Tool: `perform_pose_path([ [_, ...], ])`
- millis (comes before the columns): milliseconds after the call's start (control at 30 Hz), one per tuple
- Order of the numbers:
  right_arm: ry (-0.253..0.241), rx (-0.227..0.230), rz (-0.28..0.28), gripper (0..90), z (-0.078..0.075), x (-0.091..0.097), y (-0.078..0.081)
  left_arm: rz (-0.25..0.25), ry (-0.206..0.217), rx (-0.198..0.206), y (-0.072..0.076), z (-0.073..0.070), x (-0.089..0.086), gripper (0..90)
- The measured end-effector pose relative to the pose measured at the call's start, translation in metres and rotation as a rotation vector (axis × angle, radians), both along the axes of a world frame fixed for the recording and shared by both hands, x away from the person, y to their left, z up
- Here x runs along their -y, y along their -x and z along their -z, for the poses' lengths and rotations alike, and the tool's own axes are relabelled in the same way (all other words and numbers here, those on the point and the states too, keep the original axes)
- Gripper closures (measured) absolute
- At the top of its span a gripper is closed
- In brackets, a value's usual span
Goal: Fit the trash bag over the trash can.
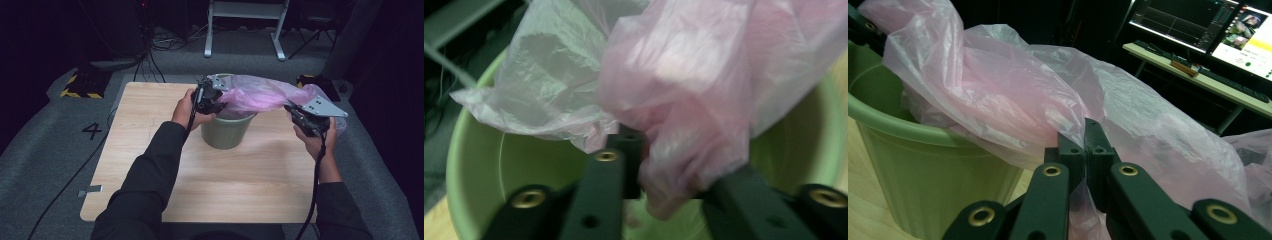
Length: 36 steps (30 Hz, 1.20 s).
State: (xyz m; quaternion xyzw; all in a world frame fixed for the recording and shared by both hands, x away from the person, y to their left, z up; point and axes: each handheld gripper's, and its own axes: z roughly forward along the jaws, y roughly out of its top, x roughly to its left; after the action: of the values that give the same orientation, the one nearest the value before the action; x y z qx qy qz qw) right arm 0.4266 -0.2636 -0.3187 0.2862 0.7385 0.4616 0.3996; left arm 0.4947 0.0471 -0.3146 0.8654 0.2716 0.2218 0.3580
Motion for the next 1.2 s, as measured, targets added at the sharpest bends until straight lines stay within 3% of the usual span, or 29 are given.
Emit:
perform_pose_path([
  [33, 0.022, -0.002, -0.005, 89.5, -0.001, -0.007, -0.001, -0.014, 0.024, 0.014, 0.001, 0.001, -0.003, 55.0],
  [67, 0.031, 0.000, -0.006, 89.5, -0.002, -0.010, -0.001, -0.016, 0.040, 0.025, 0.002, 0.001, -0.005, 48.1],
  [133, 0.038, 0.000, -0.006, 89.5, -0.002, -0.013, -0.002, -0.014, 0.049, 0.039, 0.003, 0.002, -0.007, 45.3],
  [167, 0.048, 0.002, -0.007, 89.4, -0.002, -0.014, -0.002, -0.016, 0.063, 0.058, 0.006, 0.002, -0.010, 40.0],
  [200, 0.061, 0.001, -0.002, 89.4, -0.003, -0.017, -0.002, -0.010, 0.108, 0.059, 0.010, 0.001, -0.018, 28.8],
  [233, 0.061, 0.001, -0.002, 89.4, -0.003, -0.017, -0.002, -0.010, 0.108, 0.059, 0.010, 0.001, -0.018, 26.5],
  [267, 0.068, 0.000, 0.006, 89.5, -0.003, -0.018, -0.002, 0.001, 0.137, 0.059, 0.012, 0.001, -0.024, 26.5],
  [333, 0.059, -0.004, 0.008, 89.4, -0.004, -0.016, -0.003, 0.034, 0.188, 0.100, 0.021, -0.002, -0.043, 21.9],
  [533, 0.061, -0.009, 0.004, 89.3, -0.007, -0.016, -0.003, 0.067, 0.221, 0.129, 0.031, -0.009, -0.060, 20.3],
  [633, 0.082, -0.014, -0.006, 89.4, -0.009, -0.020, -0.004, 0.079, 0.228, 0.151, 0.033, -0.013, -0.055, 21.6],
  [667, 0.089, -0.009, -0.012, 89.3, -0.010, -0.022, -0.003, 0.080, 0.204, 0.180, 0.033, -0.014, -0.047, 28.3],
  [733, 0.090, -0.010, -0.021, 89.3, -0.011, -0.023, -0.002, 0.080, 0.191, 0.180, 0.032, -0.014, -0.042, 43.3],
  [767, 0.090, -0.010, -0.021, 89.3, -0.011, -0.023, -0.002, 0.071, 0.179, 0.179, 0.029, -0.014, -0.038, 43.3],
  [800, 0.089, -0.016, -0.035, 89.3, -0.011, -0.023, 0.000, 0.058, 0.173, 0.177, 0.026, -0.013, -0.034, 56.7],
  [833, 0.089, -0.016, -0.035, 89.3, -0.011, -0.023, 0.000, 0.058, 0.173, 0.170, 0.023, -0.012, -0.032, 56.7],
  [867, 0.092, -0.026, -0.046, 89.4, -0.009, -0.023, 0.001, 0.063, 0.171, 0.159, 0.020, -0.012, -0.028, 66.0],
  [1067, 0.116, -0.054, -0.075, 89.4, -0.009, -0.019, 0.005, 0.072, 0.112, 0.136, 0.010, -0.009, -0.011, 78.2],
  [1133, 0.130, -0.069, -0.094, 89.3, -0.010, -0.019, 0.006, 0.061, 0.067, 0.114, 0.006, -0.006, -0.002, 80.1],
  [1200, 0.137, -0.069, -0.093, 89.3, -0.011, -0.021, 0.006, 0.056, 0.058, 0.109, 0.004, -0.005, 0.001, 80.2],
])
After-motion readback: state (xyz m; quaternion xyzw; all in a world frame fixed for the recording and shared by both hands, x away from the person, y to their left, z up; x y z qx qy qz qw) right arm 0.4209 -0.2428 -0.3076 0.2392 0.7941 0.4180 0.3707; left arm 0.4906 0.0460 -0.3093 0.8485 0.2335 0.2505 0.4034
